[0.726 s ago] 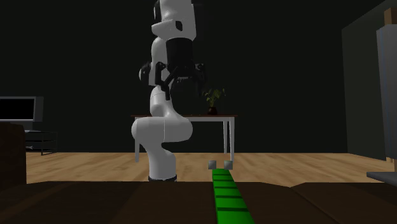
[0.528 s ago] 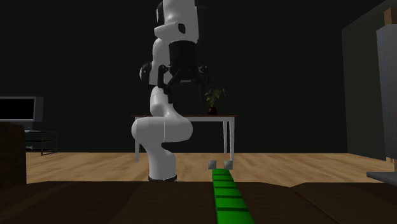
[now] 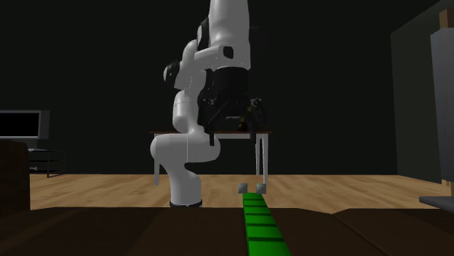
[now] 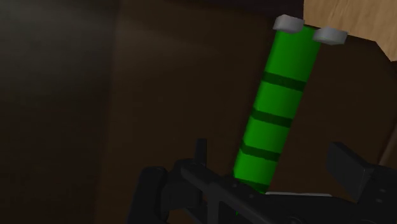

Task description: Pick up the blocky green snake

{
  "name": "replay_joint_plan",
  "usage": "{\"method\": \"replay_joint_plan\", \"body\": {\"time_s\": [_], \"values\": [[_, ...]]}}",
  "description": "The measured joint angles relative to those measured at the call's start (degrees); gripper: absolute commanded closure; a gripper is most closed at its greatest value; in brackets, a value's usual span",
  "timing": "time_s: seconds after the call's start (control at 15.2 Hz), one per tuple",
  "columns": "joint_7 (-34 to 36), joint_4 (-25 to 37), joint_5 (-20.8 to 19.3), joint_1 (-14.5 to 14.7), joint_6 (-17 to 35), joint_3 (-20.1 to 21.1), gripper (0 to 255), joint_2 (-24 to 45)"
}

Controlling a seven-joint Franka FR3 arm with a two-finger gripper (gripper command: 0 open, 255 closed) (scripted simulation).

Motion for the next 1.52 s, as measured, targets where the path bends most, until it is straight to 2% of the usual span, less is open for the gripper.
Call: {"method": "replay_joint_plan", "body": {"time_s": [0.33, 0.66, 1.19, 1.25, 1.52], "values": [[9.11, 0.24, -1.13, -2.06, 10.44, 5.11, 0, 9.2], [18.73, 3.0, -4.8, -4.55, 18.46, 9.2, 0, 19.18], [20.85, -0.08, -6.25, -5.1, 25.67, 10.15, 0, 23.33], [20.86, -0.2, -6.3, -5.13, 25.95, 10.15, 255, 23.49], [20.85, -0.3, -6.33, -5.17, 26.15, 10.13, 255, 23.56]]}}
